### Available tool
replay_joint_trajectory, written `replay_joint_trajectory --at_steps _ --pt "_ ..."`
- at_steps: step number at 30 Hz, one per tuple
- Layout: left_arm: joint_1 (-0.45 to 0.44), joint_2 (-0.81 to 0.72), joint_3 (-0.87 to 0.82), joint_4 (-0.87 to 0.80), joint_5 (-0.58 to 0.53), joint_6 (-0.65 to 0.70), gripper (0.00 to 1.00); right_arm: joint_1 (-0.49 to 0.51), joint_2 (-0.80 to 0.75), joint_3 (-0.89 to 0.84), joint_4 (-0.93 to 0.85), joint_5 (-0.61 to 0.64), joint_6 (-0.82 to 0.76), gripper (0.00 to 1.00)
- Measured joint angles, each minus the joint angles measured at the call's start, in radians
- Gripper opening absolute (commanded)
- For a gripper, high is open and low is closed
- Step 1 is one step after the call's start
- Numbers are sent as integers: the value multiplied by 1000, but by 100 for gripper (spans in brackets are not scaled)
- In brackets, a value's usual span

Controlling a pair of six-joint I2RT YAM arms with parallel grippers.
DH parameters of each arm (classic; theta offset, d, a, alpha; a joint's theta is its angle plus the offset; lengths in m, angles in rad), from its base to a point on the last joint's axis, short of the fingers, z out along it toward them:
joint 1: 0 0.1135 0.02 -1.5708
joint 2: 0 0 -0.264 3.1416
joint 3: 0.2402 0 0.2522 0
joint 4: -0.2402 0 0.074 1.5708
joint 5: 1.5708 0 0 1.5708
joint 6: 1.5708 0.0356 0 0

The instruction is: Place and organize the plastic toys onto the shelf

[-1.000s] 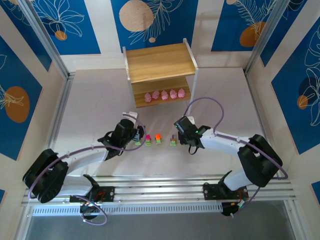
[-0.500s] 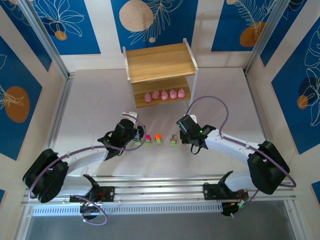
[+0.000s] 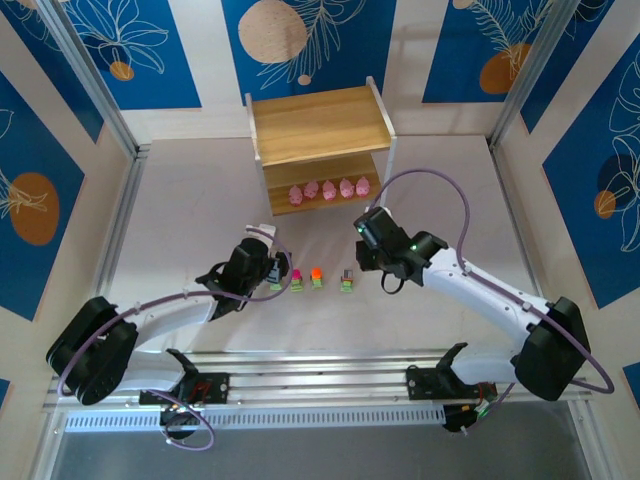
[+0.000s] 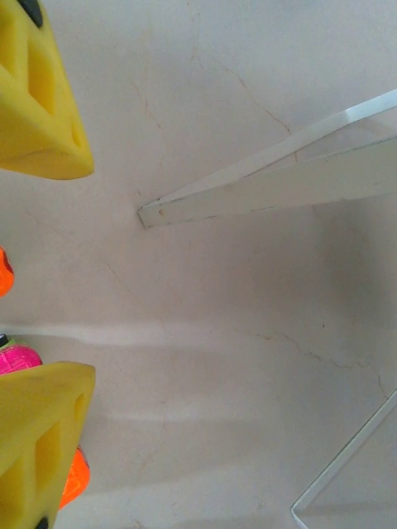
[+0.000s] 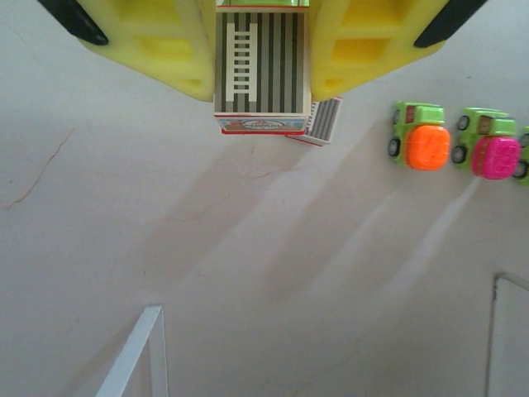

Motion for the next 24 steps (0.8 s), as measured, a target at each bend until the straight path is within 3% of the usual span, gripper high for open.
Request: replay_joint_trajectory --at_steps 16,24 --pt "2 11 0 3 8 0 60 29 -19 422 -224 -4 -93 23" --pt "3 11 0 4 15 0 60 30 71 647 -304 23 -163 23"
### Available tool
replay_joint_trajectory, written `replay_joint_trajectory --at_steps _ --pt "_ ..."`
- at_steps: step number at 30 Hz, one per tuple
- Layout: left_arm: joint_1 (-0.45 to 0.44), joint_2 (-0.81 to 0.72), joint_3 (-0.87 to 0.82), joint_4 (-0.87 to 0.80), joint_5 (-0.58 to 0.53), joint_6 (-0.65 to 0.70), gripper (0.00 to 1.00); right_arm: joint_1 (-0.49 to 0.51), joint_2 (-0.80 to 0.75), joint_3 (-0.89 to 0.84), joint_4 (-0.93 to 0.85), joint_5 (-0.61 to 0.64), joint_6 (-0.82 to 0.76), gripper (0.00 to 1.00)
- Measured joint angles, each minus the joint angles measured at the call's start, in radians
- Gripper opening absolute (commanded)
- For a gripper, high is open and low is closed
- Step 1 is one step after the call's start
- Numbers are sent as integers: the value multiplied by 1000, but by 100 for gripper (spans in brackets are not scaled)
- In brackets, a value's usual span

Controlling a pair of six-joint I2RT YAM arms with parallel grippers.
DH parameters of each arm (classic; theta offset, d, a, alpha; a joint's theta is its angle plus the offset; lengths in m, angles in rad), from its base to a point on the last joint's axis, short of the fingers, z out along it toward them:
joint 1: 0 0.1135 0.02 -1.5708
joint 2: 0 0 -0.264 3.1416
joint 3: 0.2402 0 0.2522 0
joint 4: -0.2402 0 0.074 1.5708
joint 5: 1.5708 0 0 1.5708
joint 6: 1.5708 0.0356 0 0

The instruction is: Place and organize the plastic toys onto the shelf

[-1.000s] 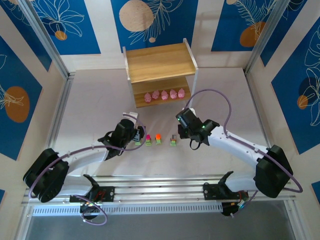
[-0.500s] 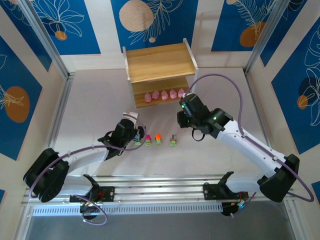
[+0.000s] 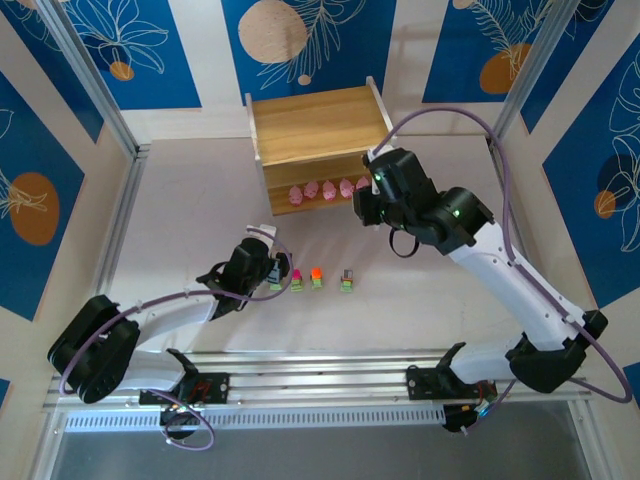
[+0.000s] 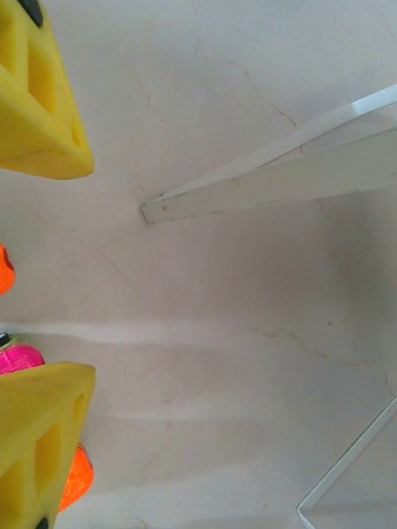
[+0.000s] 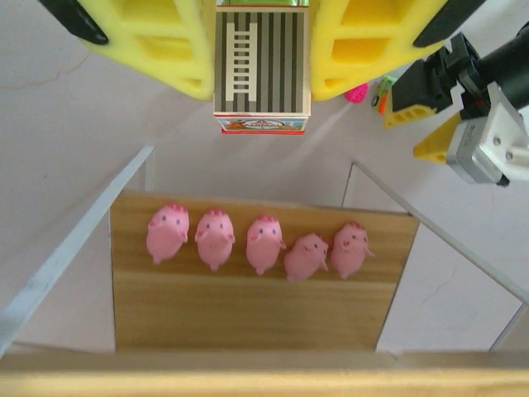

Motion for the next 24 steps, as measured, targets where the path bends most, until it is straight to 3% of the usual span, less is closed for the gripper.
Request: replay_joint_trajectory --at_steps 9,24 --pt "0 2 0 0 11 0 60 -27 183 308 -75 27 -94 23" --pt "0 13 0 2 11 -5 60 -188 507 759 -181 -6 -148 24"
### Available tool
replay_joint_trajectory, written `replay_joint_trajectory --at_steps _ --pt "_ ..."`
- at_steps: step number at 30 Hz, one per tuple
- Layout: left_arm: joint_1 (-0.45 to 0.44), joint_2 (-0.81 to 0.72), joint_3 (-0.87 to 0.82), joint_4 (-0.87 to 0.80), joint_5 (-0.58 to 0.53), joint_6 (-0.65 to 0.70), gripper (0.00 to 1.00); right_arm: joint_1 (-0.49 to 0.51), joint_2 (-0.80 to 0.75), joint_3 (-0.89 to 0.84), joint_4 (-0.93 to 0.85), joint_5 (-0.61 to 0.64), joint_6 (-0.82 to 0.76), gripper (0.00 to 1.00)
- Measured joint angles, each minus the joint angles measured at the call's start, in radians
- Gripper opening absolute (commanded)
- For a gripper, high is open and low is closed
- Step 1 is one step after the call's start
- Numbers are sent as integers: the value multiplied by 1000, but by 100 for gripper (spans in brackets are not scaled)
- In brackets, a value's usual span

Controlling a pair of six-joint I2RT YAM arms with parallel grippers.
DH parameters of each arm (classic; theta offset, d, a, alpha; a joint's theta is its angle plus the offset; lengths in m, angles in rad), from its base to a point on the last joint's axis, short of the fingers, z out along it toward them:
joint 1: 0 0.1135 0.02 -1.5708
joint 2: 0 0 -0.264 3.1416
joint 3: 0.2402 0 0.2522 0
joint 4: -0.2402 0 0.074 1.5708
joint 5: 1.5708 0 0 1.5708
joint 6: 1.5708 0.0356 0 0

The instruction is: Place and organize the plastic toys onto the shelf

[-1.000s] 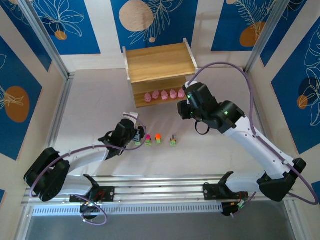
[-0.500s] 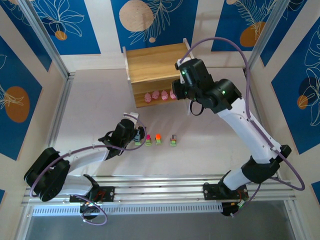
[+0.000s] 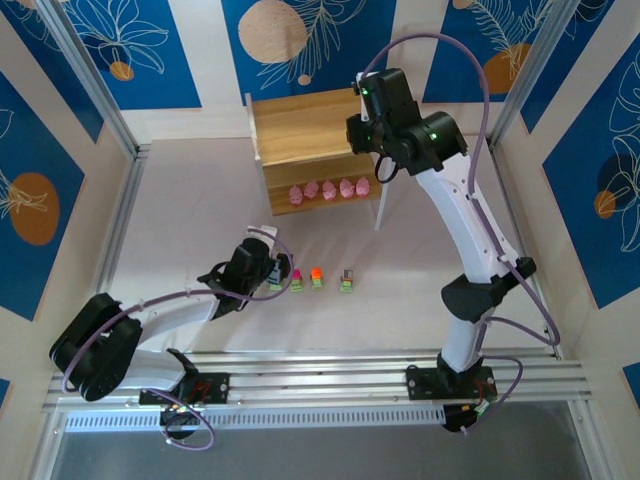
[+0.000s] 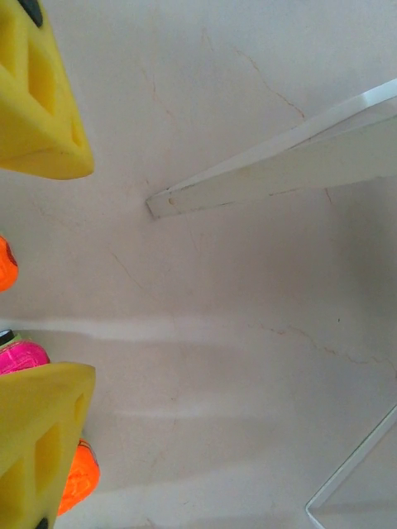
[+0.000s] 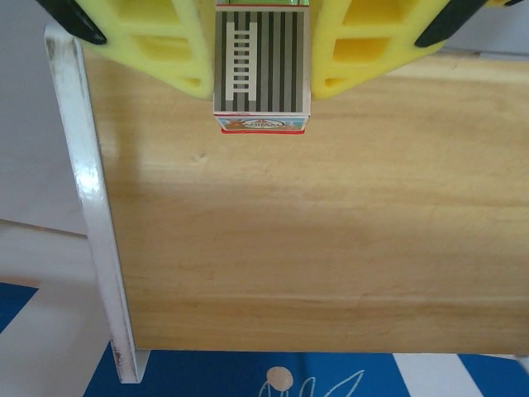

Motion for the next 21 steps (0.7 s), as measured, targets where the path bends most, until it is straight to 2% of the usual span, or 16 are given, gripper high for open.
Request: replay_joint_trajectory --at_steps 8,21 --pt "2 2 0 3 1 -3 60 -60 83 101 -42 -22 -7 27" --pt "6 2 0 3 11 -5 60 -105 90 107 -51 -42 -13 27"
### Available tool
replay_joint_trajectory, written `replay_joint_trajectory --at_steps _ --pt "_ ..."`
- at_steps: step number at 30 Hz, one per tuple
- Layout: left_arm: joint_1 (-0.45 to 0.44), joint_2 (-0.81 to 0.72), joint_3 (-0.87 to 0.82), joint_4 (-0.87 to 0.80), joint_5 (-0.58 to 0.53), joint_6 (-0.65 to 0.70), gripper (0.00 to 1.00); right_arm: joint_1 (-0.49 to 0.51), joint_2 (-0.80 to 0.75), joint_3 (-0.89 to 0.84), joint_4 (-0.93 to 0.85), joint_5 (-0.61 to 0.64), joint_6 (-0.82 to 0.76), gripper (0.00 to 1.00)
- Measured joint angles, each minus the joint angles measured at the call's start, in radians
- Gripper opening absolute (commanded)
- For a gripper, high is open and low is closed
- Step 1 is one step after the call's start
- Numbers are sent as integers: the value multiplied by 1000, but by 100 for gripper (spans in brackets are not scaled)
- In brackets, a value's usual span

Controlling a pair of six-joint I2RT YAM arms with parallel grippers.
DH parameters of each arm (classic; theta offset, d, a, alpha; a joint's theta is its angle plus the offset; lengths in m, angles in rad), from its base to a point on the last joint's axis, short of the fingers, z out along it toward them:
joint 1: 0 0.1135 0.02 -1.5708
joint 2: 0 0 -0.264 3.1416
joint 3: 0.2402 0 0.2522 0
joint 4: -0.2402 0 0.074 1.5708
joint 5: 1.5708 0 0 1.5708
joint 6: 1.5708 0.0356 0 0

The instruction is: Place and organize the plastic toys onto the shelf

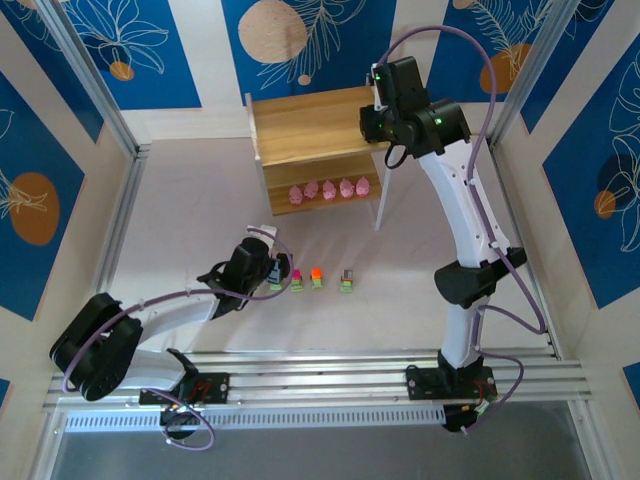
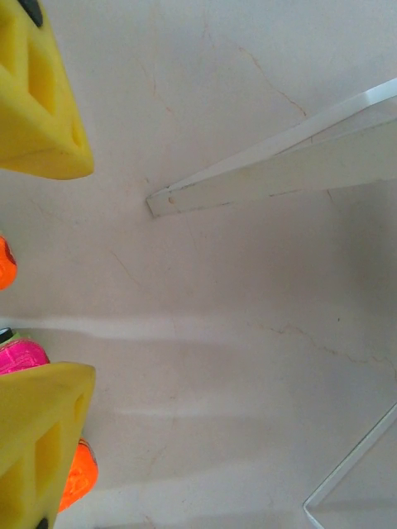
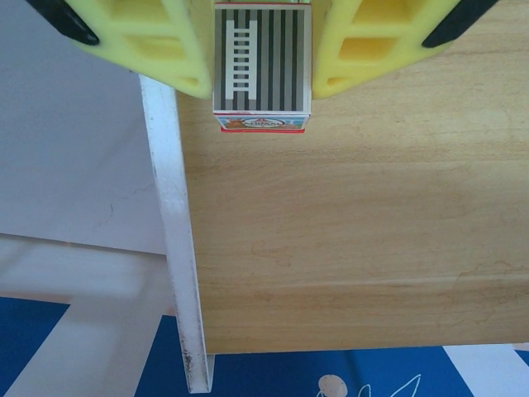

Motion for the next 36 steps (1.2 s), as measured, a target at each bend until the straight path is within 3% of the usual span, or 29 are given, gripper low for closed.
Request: replay_joint_trajectory --at_steps 17,36 --pt "2 6 2 0 8 0 60 -16 41 16 23 -14 -6 28" --pt "6 6 2 0 14 0 61 -17 71 35 21 -26 -13 45"
